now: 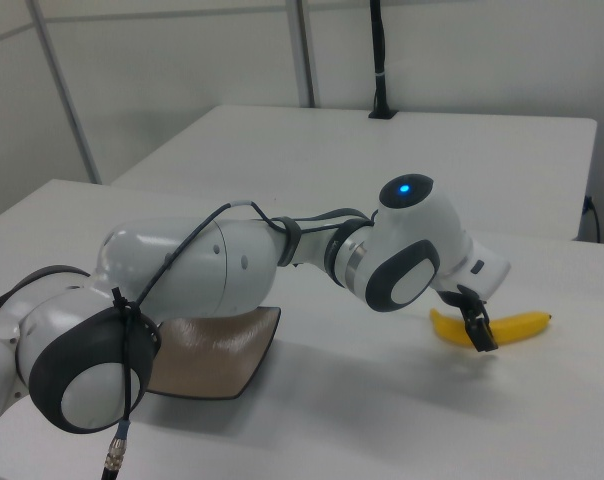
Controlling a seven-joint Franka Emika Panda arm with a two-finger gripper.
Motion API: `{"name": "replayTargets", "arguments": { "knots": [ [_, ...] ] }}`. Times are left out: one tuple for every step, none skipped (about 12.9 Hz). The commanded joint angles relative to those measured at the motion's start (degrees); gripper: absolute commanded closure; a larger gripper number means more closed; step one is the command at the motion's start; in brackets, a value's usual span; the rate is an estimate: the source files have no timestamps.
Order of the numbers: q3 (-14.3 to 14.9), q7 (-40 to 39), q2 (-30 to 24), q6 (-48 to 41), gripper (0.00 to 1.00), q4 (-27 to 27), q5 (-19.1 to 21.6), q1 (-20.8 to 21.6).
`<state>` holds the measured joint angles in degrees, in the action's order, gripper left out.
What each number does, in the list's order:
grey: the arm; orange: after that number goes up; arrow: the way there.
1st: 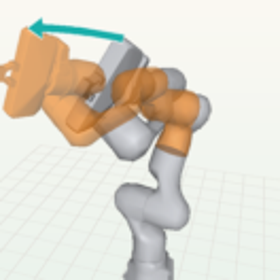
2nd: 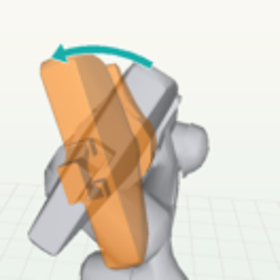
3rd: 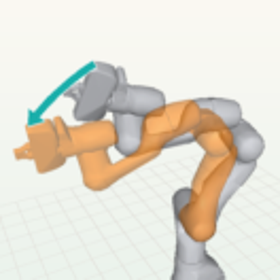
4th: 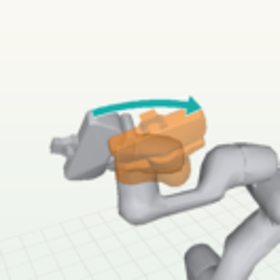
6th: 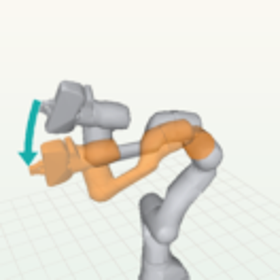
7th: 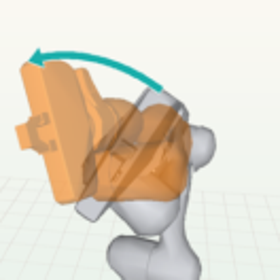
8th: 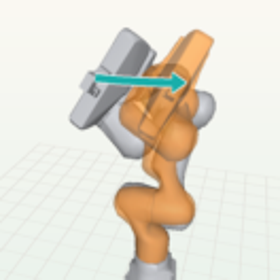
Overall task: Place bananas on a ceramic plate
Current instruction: 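Close the gripper around the middle of the yellow banana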
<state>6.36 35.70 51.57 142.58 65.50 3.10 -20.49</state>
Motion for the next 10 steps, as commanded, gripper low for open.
{"name": "replayTargets", "arguments": {
  "knots": [
    [0.84, 0.78, -0.77, 1.65, 0.26, 1.38, -1.08, 0.71],
    [0.84, 0.78, -0.77, 1.56, 0.37, 1.38, -1.34, 0.80],
    [0.84, 0.34, -0.77, 1.56, 0.51, 1.38, -1.43, 0.71],
    [0.84, 0.25, -0.77, 1.56, 0.62, 1.38, -1.51, 0.80],
    [0.84, -0.01, -0.77, 1.56, 0.78, 1.38, -2.04, 0.89],
    [0.84, -0.45, -0.77, 1.56, 0.94, 1.47, -2.56, 0.89],
    [0.84, -0.45, -0.86, 1.47, 1.00, 1.47, -2.57, 0.89],
    [0.76, -0.45, -1.03, 1.38, 1.00, 1.47, -2.48, 0.89],
    [0.76, -0.45, -1.21, 1.03, 1.00, 1.47, -2.48, 0.89],
    [0.76, -0.54, -2.16, 0.77, 1.00, 1.56, -2.57, 1.06]
  ]
}}
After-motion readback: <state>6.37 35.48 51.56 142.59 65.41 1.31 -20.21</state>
